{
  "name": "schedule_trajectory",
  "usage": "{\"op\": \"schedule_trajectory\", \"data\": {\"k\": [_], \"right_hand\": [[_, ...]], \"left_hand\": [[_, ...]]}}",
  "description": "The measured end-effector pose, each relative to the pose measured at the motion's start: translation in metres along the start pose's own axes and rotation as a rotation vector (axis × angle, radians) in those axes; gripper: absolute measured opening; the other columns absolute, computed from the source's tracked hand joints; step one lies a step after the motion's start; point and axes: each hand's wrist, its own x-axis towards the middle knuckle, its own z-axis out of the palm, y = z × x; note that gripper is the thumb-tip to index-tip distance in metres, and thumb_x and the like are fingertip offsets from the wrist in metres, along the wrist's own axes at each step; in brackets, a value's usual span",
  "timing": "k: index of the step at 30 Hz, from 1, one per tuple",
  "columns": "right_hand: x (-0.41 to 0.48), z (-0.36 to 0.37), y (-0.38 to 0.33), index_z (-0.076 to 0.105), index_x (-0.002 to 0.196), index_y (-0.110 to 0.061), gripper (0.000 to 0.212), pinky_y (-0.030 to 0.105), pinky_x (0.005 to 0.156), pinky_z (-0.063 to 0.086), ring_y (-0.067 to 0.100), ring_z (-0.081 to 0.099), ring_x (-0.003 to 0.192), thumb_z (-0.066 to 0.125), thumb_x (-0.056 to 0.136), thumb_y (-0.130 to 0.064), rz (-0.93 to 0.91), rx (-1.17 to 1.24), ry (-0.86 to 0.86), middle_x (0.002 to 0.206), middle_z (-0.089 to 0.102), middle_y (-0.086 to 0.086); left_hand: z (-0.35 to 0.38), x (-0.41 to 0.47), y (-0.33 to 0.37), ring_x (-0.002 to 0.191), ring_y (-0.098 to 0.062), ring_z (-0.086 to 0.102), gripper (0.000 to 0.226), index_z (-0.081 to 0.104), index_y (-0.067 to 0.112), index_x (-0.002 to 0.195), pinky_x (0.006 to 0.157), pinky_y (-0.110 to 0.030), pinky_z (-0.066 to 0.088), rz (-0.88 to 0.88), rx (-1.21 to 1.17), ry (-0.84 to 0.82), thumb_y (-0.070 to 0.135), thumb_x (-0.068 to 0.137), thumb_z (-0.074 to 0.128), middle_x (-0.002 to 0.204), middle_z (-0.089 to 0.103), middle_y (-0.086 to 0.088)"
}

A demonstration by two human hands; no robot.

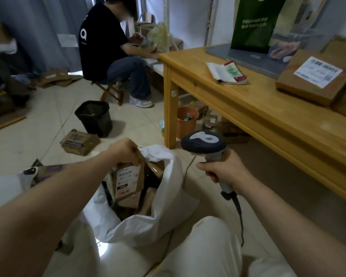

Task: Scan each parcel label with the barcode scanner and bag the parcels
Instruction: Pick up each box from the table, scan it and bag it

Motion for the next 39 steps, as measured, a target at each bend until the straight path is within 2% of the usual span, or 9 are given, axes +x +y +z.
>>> {"op": "schedule_trajectory", "data": {"k": [4,7,10,13,16,22,27,34,39], "right_hand": [[0.006,0.009,0.007,0.063,0.089,-0.012,0.017,0.021,0.042,0.043,0.011,0.049,0.042,0.075,0.078,-0.008,0.053,-0.013,0.012,0.059,0.060,0.005],[0.011,0.015,0.015,0.064,0.091,-0.011,0.018,0.019,0.041,0.042,0.008,0.049,0.039,0.076,0.077,-0.010,0.074,-0.013,0.019,0.056,0.059,0.004],[0.015,0.017,0.022,0.064,0.090,-0.010,0.018,0.020,0.041,0.042,0.009,0.049,0.038,0.076,0.077,-0.008,0.086,-0.003,0.030,0.055,0.059,0.005],[0.016,0.016,0.026,0.064,0.089,-0.010,0.018,0.021,0.041,0.043,0.010,0.049,0.039,0.076,0.077,-0.007,0.100,0.028,0.032,0.055,0.060,0.005],[0.018,0.008,0.027,0.063,0.092,-0.009,0.019,0.024,0.044,0.045,0.013,0.051,0.044,0.075,0.078,-0.007,0.147,0.100,0.085,0.059,0.061,0.006],[0.006,-0.036,0.018,0.062,0.082,-0.006,0.008,0.031,0.055,0.048,0.019,0.055,0.052,0.069,0.085,-0.007,0.123,0.332,0.235,0.064,0.060,0.011],[-0.024,-0.102,0.011,0.063,0.082,-0.010,0.009,0.027,0.050,0.051,0.015,0.058,0.048,0.070,0.086,-0.015,0.034,0.375,0.429,0.064,0.063,0.009],[-0.081,-0.199,0.015,0.062,0.078,-0.007,0.016,0.026,0.047,0.049,0.016,0.055,0.045,0.072,0.085,-0.017,-0.062,0.551,0.702,0.057,0.060,0.007],[-0.119,-0.253,0.027,0.060,0.075,-0.006,0.017,0.026,0.045,0.048,0.017,0.055,0.041,0.070,0.086,-0.014,-0.108,0.624,0.808,0.052,0.058,0.007]], "left_hand": [[0.034,0.006,-0.018,0.093,-0.014,0.056,0.042,0.067,0.025,0.111,0.077,-0.024,0.044,0.154,0.089,-0.103,0.027,0.071,0.080,0.105,0.062,0.003],[0.064,0.016,-0.028,0.109,-0.018,0.054,0.065,0.054,0.026,0.131,0.092,-0.032,0.047,0.196,0.156,-0.191,0.026,0.071,0.079,0.127,0.056,0.003],[0.094,0.023,-0.034,0.118,-0.028,0.052,0.044,0.054,0.014,0.131,0.099,-0.036,0.045,0.149,0.176,-0.297,0.013,0.087,0.064,0.139,0.049,-0.013],[0.116,0.023,-0.036,0.141,-0.028,0.030,0.047,0.043,0.008,0.142,0.102,-0.014,0.032,0.163,0.208,-0.297,0.006,0.096,0.051,0.154,0.030,-0.013],[0.111,0.020,-0.012,0.142,-0.027,0.028,0.047,0.045,0.012,0.142,0.112,-0.030,0.024,0.252,0.184,-0.230,0.009,0.096,0.052,0.154,0.030,-0.012],[0.071,0.017,0.110,0.134,-0.025,0.038,0.054,0.041,0.021,0.145,0.108,-0.037,0.037,0.487,0.096,0.062,0.017,0.093,0.057,0.146,0.040,-0.005],[0.038,-0.011,0.240,0.126,-0.028,0.047,0.047,0.050,0.014,0.135,0.102,-0.041,0.044,0.702,0.007,0.251,0.018,0.089,0.059,0.135,0.050,-0.008],[0.018,-0.077,0.395,0.131,-0.027,0.043,0.061,0.038,0.011,0.145,0.104,-0.036,0.039,0.867,-0.142,0.290,0.027,0.091,0.061,0.143,0.046,-0.010],[0.019,-0.117,0.479,0.114,-0.026,0.056,0.043,0.055,0.011,0.129,0.087,-0.033,0.046,0.993,-0.257,0.212,0.023,0.089,0.064,0.125,0.060,-0.009]]}}
